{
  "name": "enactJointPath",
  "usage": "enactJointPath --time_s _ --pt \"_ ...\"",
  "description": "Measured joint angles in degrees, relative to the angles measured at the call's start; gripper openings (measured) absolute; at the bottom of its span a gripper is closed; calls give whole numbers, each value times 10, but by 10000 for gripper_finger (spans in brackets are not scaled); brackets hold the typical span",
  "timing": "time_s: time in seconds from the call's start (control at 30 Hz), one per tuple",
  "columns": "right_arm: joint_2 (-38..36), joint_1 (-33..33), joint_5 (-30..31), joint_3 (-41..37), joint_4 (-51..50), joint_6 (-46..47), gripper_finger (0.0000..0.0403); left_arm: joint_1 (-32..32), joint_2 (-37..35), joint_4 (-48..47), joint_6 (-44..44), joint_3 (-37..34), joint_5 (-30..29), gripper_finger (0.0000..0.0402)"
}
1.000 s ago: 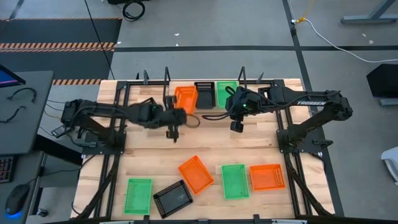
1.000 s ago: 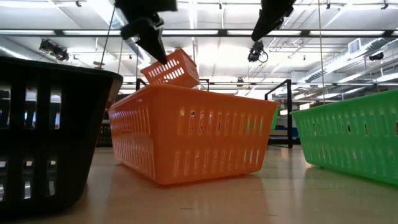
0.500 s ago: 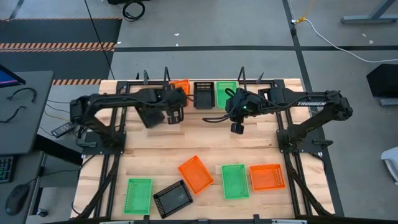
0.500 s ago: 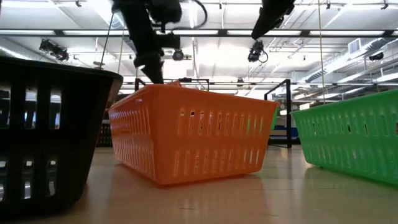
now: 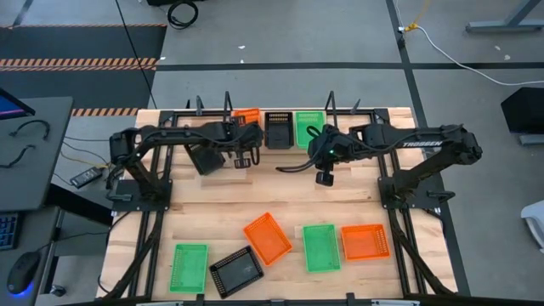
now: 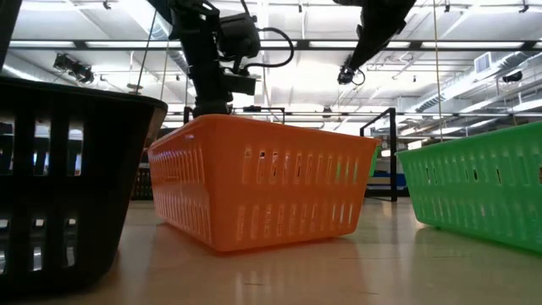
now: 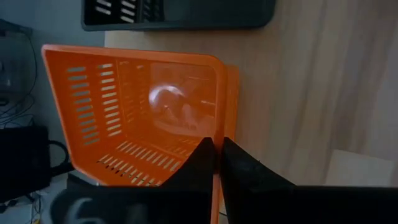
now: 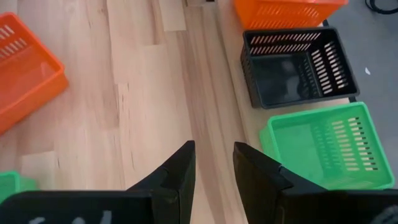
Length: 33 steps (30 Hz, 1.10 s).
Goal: Stack baskets on shelf by color
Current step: Put the left orange bin on the shelf
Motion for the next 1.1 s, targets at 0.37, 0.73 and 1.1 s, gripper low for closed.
enactJointPath --time_s 0.37,0.73,1.1 --pt "0 0 4 -4 21 0 114 11 0 1 0 0 59 39" --pt "0 0 4 -4 24 0 114 11 0 6 -28 0 55 123" --pt "0 0 4 -4 24 1 114 11 0 18 -53 0 54 156"
